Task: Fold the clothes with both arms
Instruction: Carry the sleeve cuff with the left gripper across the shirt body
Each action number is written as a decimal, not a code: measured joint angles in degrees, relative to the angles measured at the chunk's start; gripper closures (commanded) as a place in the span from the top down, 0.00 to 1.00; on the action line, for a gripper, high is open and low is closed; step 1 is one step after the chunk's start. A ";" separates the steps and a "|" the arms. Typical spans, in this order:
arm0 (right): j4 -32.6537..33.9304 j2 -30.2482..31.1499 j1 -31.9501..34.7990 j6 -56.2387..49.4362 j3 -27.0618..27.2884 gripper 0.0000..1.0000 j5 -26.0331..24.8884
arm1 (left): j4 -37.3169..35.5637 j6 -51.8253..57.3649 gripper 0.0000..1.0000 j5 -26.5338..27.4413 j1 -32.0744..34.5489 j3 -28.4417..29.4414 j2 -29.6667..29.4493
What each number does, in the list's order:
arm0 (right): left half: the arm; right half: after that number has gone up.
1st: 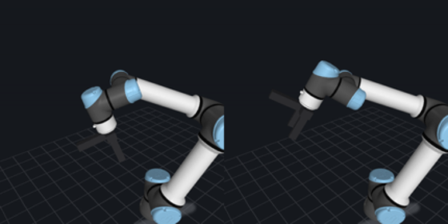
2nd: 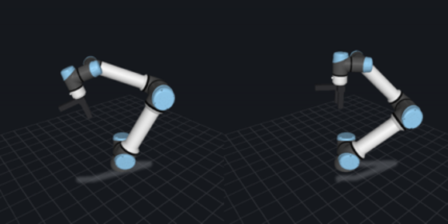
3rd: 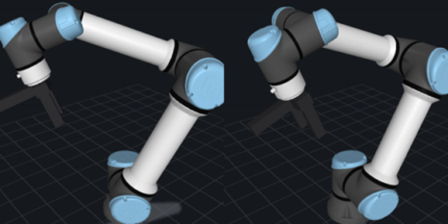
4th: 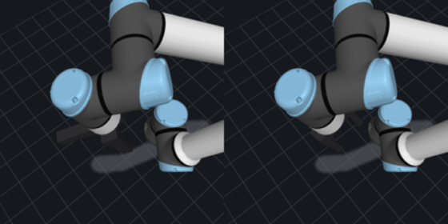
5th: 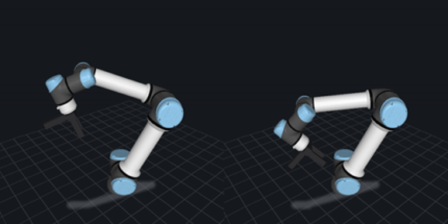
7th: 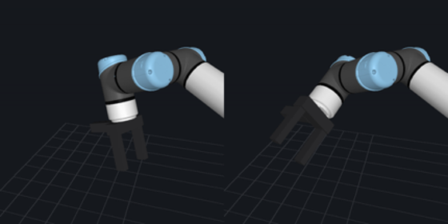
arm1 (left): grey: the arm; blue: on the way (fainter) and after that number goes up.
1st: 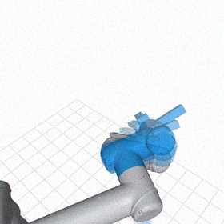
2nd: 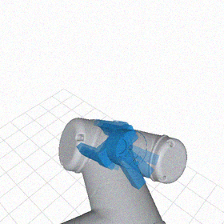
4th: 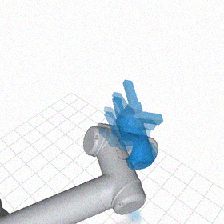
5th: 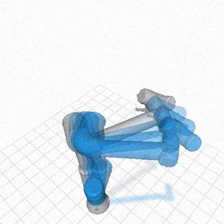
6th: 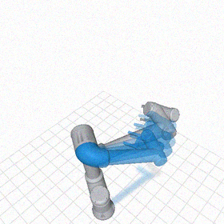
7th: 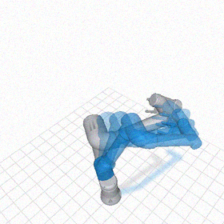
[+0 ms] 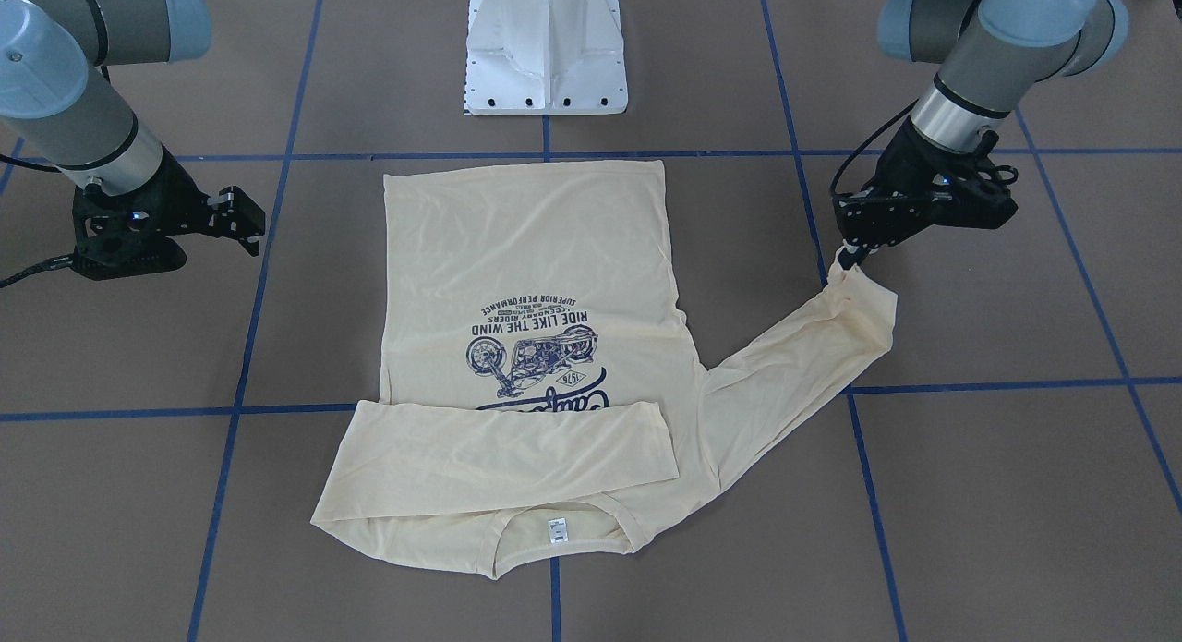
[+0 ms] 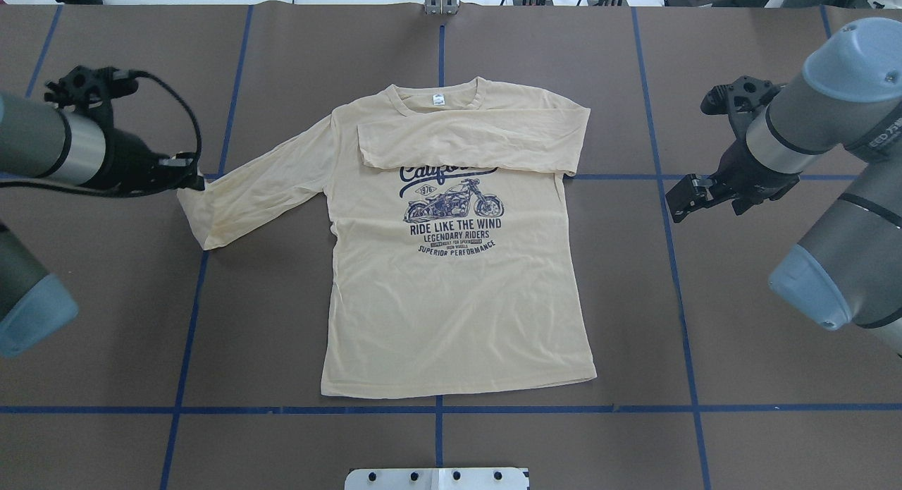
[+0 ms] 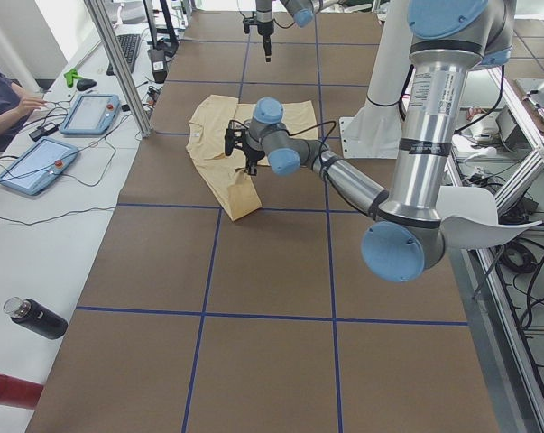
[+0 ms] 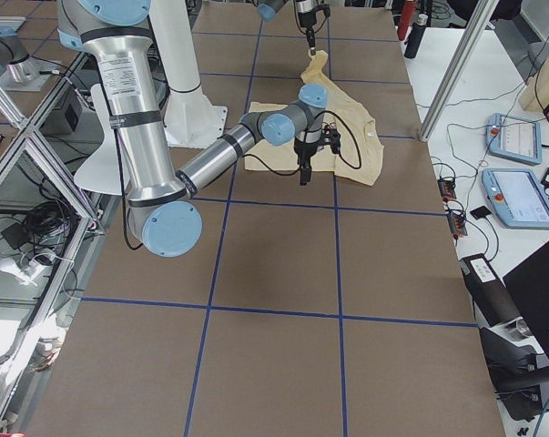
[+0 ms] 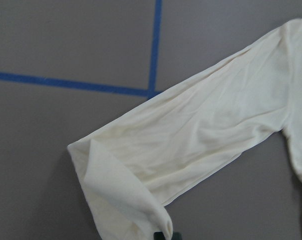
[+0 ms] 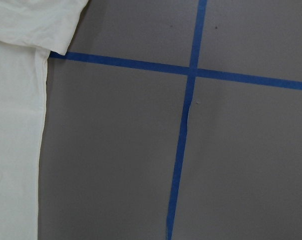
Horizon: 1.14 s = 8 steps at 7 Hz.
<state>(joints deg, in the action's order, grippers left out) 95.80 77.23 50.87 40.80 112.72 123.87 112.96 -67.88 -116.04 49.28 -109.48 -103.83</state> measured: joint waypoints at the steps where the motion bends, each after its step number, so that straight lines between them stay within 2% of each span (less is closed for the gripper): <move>1: 0.00 0.59 0.01 0.04 0.16 1.00 0.04 | -2.84 -1.18 0.00 -1.23 0.90 2.96 -6.94; 4: 0.00 1.16 -0.03 0.30 0.07 1.00 -0.04 | -3.73 -11.31 0.00 -4.92 0.72 10.64 -24.00; 6: 0.06 1.22 -0.12 0.40 -0.10 1.00 -0.13 | -1.38 -19.40 0.00 -5.09 -3.24 17.62 -34.19; 8: 0.08 1.18 -0.15 0.40 -0.72 1.00 -0.20 | 5.49 -22.70 0.00 -3.78 -6.86 25.64 -38.16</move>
<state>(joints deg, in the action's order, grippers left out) 95.89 78.41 50.72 41.20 111.99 123.68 118.44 -90.58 -119.82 42.41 -83.84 -141.99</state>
